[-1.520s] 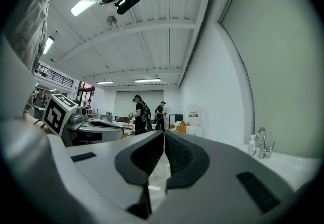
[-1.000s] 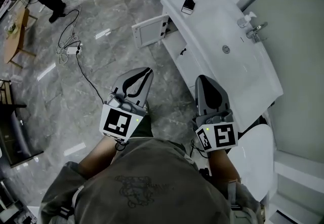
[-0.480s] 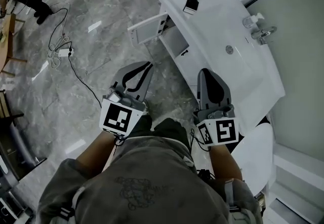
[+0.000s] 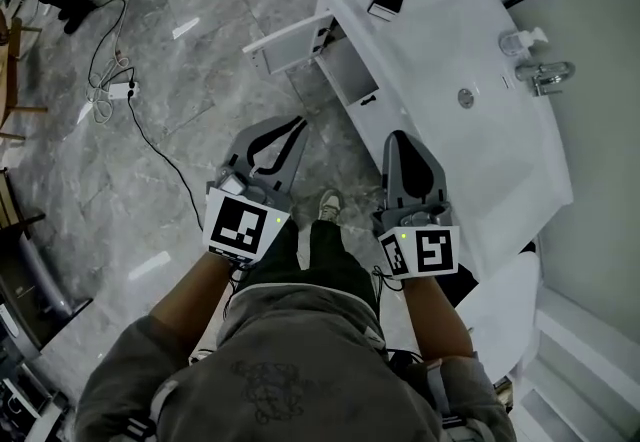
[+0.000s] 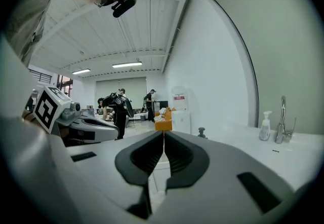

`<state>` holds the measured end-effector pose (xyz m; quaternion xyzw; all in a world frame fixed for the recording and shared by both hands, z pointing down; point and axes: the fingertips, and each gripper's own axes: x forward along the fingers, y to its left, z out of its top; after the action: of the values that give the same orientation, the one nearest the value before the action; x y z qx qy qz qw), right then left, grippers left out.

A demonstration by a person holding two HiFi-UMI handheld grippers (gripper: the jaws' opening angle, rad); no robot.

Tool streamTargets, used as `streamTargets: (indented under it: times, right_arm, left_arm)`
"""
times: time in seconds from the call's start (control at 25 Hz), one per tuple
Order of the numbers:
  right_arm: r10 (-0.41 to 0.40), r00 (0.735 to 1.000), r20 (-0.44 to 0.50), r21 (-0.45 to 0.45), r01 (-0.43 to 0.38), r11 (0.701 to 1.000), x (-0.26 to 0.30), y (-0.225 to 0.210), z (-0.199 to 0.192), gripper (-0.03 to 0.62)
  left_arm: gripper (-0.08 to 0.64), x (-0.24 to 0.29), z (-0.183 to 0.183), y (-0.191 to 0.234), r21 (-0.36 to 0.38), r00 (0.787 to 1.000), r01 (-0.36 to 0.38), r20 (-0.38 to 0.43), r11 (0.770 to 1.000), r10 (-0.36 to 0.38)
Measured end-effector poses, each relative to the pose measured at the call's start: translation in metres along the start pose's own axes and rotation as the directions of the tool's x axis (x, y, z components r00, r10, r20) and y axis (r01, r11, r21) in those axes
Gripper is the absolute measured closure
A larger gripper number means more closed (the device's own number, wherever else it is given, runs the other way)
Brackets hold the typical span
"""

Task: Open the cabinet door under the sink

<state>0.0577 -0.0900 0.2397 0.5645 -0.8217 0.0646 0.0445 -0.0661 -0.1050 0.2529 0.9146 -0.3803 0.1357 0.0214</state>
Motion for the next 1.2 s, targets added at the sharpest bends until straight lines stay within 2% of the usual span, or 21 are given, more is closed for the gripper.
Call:
streamTargets:
  times: [0.16,0.32,0.44,0.76,0.92,1.12,1.2]
  right_arm:
    - [-0.012,0.999,-0.037,0.036,0.013,0.999,0.023,-0.019,-0.041,0.561]
    - [0.011,0.995,-0.096,0.063,-0.005,0.998,0.045,-0.030,-0.088,0.560]
    - [0.017,0.991,-0.133,0.079,-0.006,0.997,0.060,-0.037,-0.122,0.560]
    - [-0.039,0.981,-0.190,0.125,0.063,0.990,0.096,-0.071,-0.209,0.557]
    - [-0.048,0.978,-0.205,0.115,0.072,0.991,0.106,-0.090,-0.250,0.557]
    - [-0.018,0.964,-0.265,0.108,0.049,0.993,0.120,-0.099,-0.300,0.551]
    - [-0.027,0.956,-0.293,0.134,0.069,0.989,0.123,-0.103,-0.320,0.520]
  left_arm:
    - [0.531,0.031,-0.028,0.006,-0.004,0.999,-0.006,-0.046,1.000,0.006]
    - [0.532,0.066,-0.056,0.011,-0.067,0.998,-0.033,-0.057,0.997,0.029]
    - [0.531,0.090,-0.076,0.012,-0.070,0.997,-0.034,-0.072,0.997,0.029]
    - [0.531,0.145,-0.140,0.006,-0.090,0.991,0.005,-0.129,0.996,-0.017]
    - [0.531,0.170,-0.174,0.003,-0.101,0.988,0.025,-0.151,0.995,-0.040]
    - [0.532,0.196,-0.232,-0.004,-0.122,0.969,0.062,-0.229,0.991,-0.089]
    - [0.532,0.205,-0.251,-0.007,-0.130,0.962,0.078,-0.250,0.989,-0.109]
